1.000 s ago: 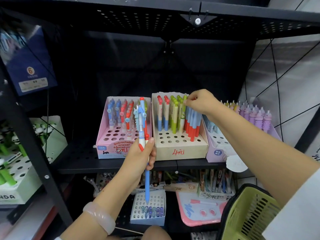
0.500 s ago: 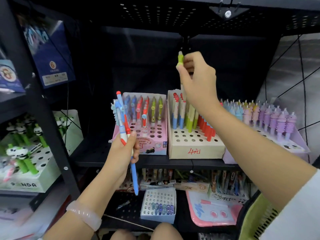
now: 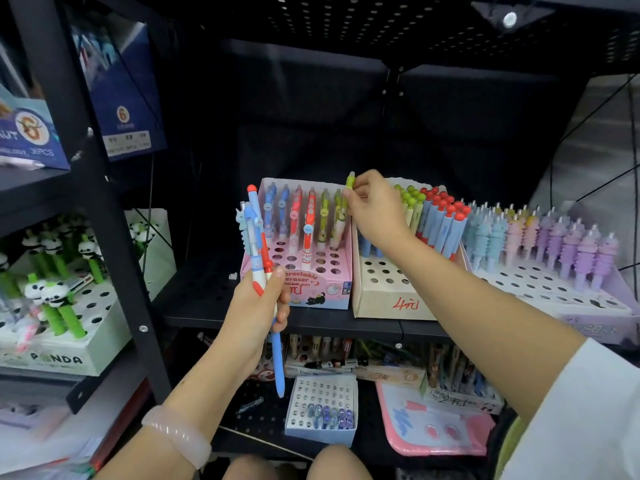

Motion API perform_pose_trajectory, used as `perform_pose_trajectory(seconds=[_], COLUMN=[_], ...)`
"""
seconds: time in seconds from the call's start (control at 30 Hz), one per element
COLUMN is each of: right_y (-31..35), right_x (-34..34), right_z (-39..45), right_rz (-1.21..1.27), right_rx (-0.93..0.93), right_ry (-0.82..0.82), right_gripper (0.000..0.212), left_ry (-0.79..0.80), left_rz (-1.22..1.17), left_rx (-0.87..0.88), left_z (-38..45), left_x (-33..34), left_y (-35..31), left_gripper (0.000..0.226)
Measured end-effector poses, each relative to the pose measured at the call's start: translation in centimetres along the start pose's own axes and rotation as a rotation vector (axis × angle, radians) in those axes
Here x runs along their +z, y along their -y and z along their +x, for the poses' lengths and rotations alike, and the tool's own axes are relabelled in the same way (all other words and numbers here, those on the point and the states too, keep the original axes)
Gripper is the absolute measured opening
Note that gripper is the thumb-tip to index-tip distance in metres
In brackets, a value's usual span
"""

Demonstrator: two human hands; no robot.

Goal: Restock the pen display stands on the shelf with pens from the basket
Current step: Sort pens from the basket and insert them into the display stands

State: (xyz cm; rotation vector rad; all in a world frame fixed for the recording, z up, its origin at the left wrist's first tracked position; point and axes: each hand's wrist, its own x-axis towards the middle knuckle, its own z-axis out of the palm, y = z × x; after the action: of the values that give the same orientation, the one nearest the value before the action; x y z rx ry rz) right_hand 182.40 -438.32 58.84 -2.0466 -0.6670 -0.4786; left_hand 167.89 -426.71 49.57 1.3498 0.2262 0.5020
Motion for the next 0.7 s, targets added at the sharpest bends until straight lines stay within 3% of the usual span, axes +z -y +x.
perform_pose_trajectory(seconds=[0.1, 0.27, 0.47, 0.57, 0.63, 0.7], right_y=[0.2, 1.0, 0.9, 0.7, 1.0, 1.9], right_x=[0.7, 1.5, 1.4, 1.1, 0.7, 0.2], right_z=[-0.3, -0.3, 0.1, -0.5, -1.3, -2.2], right_rz=[-0.004, -0.4, -0.615, -0.535, -0.349, -0.108], right_rx=[0.06, -0.043, 0.068, 0.025, -0.043, -0.05], right_ry=[0.143, 0.064, 0.227, 0.174, 0.06, 0.082], right_gripper=[0.01, 0.02, 0.018, 0.025, 0.016, 0.016], left_ry=[0.002, 0.009, 0.019, 0.024, 0.042, 0.067], left_rz=[-0.001, 0.008, 0.005, -0.011, -0.016, -0.013], left_rx=[-0.007, -0.015, -0.029, -0.039, -0.035, -0.028], left_z=[0.0, -0.2, -0.6, -0.7, -0.8, -0.9], left_x=[0.0, -0.2, -0.1, 0.1, 0.4, 0.8], left_y=[0.0, -0.2, -0.5, -0.5, -0.4, -0.4], left_gripper=[0.02, 0.02, 0.024, 0.022, 0.023, 0.024])
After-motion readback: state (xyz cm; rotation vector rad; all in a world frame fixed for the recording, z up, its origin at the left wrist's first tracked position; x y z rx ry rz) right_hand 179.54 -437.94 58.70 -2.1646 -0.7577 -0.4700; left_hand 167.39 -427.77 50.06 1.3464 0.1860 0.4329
